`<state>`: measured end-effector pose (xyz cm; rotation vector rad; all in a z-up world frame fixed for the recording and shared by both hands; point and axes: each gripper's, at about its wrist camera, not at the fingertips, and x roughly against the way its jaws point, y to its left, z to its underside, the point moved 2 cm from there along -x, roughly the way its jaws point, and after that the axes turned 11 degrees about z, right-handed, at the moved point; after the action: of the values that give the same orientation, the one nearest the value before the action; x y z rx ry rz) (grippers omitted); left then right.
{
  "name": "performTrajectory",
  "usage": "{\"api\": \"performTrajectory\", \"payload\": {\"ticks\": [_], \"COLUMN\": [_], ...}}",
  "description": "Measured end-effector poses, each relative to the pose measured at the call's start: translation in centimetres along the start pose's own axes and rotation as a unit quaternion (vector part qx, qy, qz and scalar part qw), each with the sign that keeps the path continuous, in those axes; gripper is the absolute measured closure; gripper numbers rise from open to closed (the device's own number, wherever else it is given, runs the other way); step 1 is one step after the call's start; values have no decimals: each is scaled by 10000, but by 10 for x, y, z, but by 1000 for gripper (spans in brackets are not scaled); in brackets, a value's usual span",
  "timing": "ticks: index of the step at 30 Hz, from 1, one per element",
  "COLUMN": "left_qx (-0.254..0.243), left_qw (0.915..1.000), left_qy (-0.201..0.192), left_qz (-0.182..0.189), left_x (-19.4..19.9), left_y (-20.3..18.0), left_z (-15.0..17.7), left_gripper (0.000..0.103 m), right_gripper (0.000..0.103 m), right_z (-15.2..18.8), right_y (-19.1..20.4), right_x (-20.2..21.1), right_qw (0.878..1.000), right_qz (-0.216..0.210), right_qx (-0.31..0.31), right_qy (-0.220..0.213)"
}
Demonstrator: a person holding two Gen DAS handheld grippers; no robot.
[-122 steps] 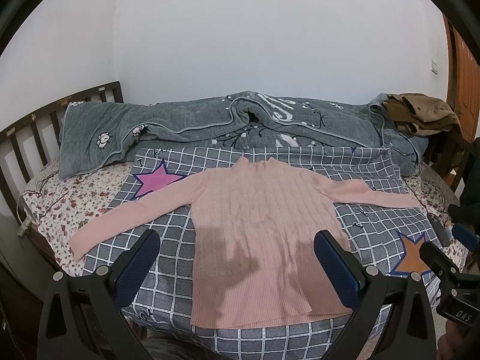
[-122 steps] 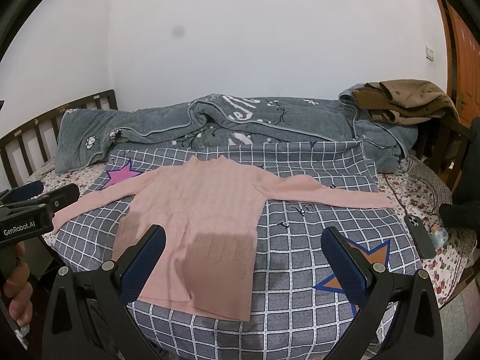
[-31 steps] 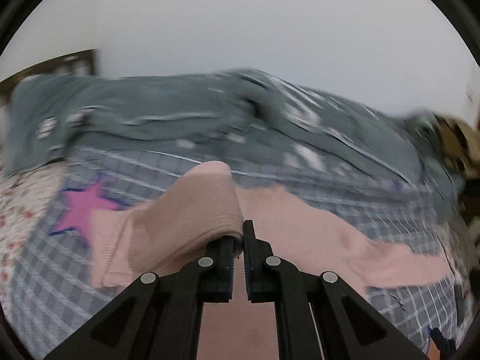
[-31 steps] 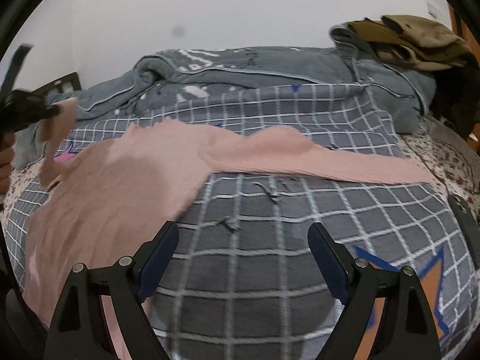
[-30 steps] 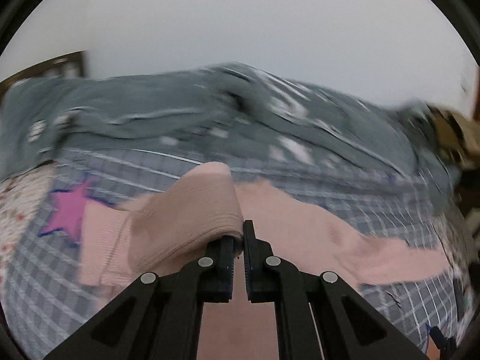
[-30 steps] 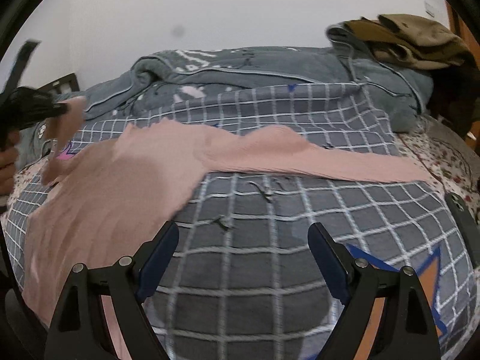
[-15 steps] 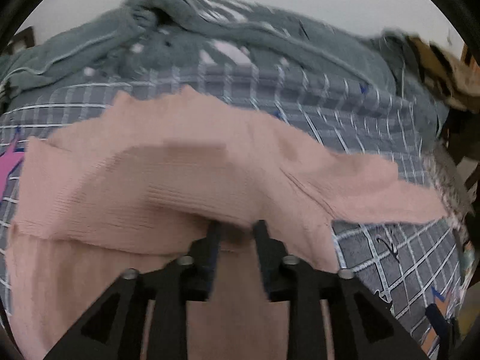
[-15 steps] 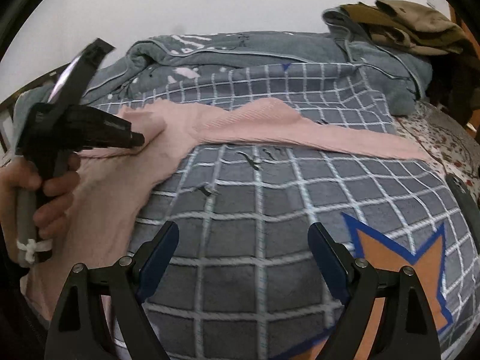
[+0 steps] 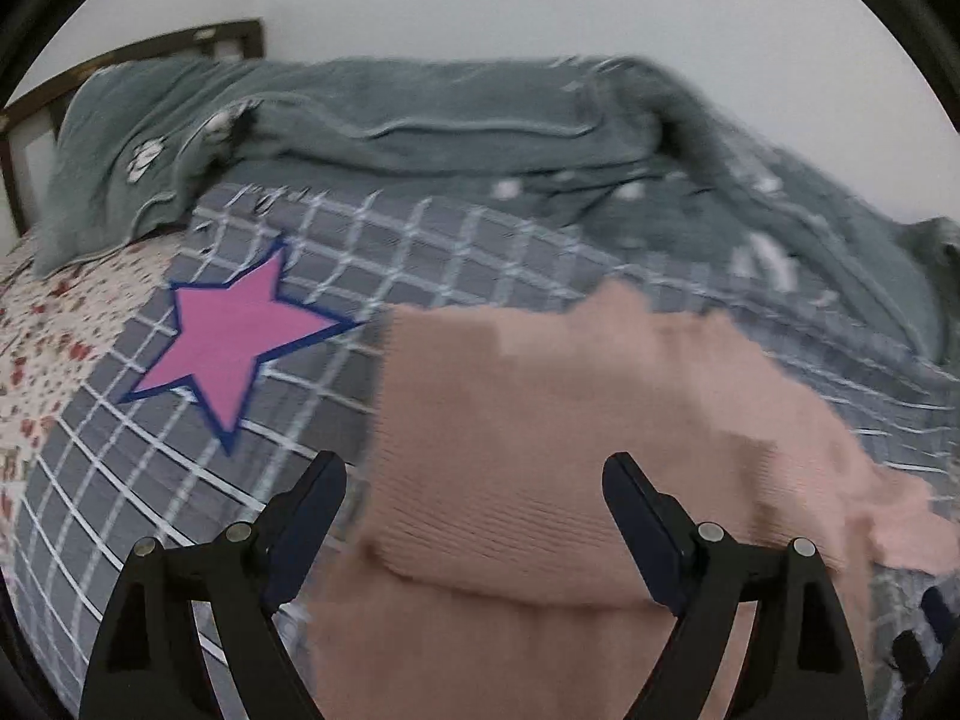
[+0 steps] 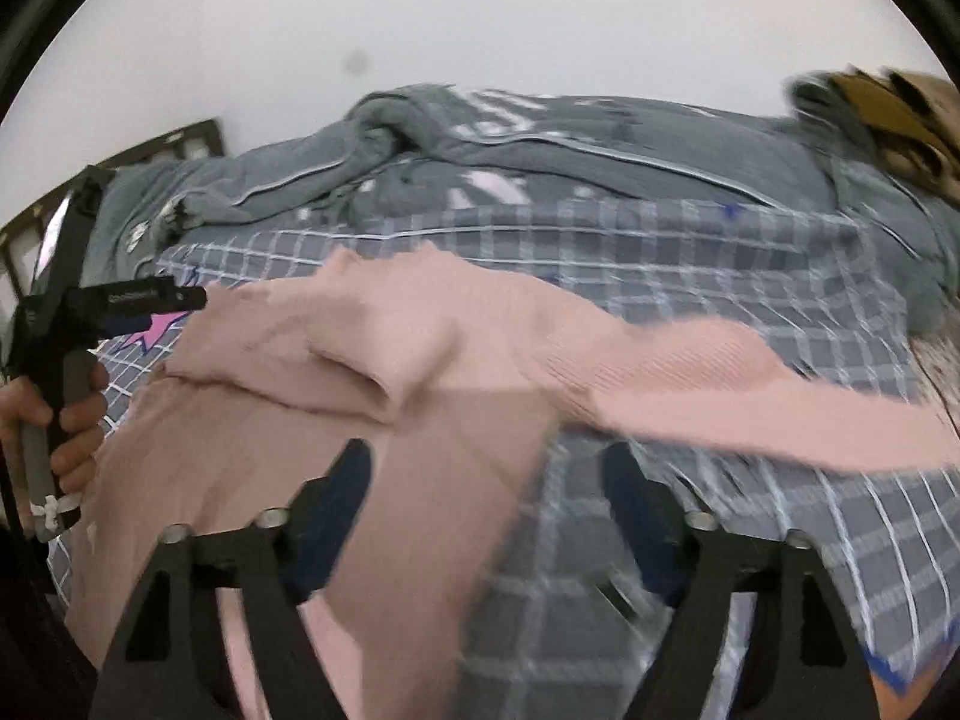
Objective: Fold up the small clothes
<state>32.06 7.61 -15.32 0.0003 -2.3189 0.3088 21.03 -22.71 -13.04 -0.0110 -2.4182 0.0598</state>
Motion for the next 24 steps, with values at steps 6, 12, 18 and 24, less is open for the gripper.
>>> {"api": "performTrajectory", "payload": {"ticks": [6, 12, 18, 24], "left_qx": [178, 477, 520, 463], "left_qw": [9992, 9971, 9964, 9969], "left_qy": [332, 438, 255, 279], "left_qz": [165, 410, 612, 577], "left_x": [-37, -48, -42, -44], "left_y": [20, 35, 37, 38], "left_z": [6, 9, 9, 9], "left_gripper": [24, 75, 86, 84], "right_gripper": [40, 40, 96, 76], "right_z": [-31, -38, -38, -26], "right_y": [52, 74, 67, 3], "right_x": [-48, -82, -99, -90], "right_qw": [9979, 9953, 9946, 9946], "right_qz": [-245, -88, 205, 349], "right_qx": [417, 624, 550, -127], "right_qy": [425, 735, 853, 965]}}
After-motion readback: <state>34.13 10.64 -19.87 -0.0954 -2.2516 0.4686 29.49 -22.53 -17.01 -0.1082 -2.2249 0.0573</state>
